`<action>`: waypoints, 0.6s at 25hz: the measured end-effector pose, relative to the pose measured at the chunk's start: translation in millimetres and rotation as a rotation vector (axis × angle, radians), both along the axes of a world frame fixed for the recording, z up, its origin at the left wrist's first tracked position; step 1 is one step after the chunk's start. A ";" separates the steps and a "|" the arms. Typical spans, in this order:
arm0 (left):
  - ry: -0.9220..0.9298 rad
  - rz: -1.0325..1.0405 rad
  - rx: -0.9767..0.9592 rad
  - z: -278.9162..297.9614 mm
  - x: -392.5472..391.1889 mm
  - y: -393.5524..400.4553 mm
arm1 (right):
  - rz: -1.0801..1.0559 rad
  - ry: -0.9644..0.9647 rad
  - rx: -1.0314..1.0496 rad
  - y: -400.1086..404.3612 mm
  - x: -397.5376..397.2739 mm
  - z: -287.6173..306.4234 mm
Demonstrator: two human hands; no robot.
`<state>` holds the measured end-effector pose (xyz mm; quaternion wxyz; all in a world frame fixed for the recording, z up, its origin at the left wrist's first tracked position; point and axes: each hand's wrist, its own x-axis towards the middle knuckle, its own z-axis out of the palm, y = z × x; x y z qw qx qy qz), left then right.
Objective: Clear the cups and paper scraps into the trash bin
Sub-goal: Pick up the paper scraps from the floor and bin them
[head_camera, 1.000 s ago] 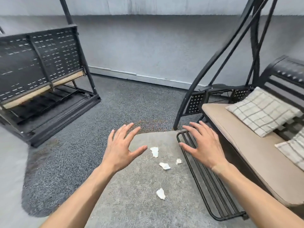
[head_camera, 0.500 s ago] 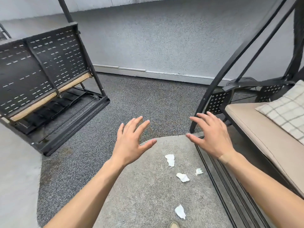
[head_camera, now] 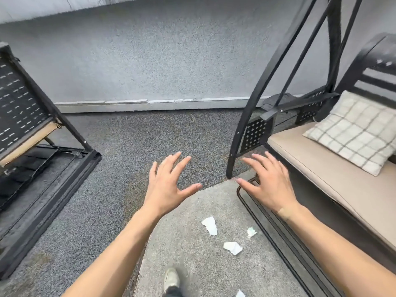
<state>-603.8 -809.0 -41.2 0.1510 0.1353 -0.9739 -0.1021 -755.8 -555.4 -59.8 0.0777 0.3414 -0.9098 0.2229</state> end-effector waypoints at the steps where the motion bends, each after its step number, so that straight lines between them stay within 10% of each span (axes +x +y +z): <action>1: -0.006 -0.041 0.000 -4.1 -17.9 -12.3 | -0.040 -0.007 0.002 -7.1 -4.8 -4.7; 15: -0.197 -0.770 0.090 -87.6 -216.1 -92.8 | -0.829 -0.211 0.020 -73.4 17.9 -94.8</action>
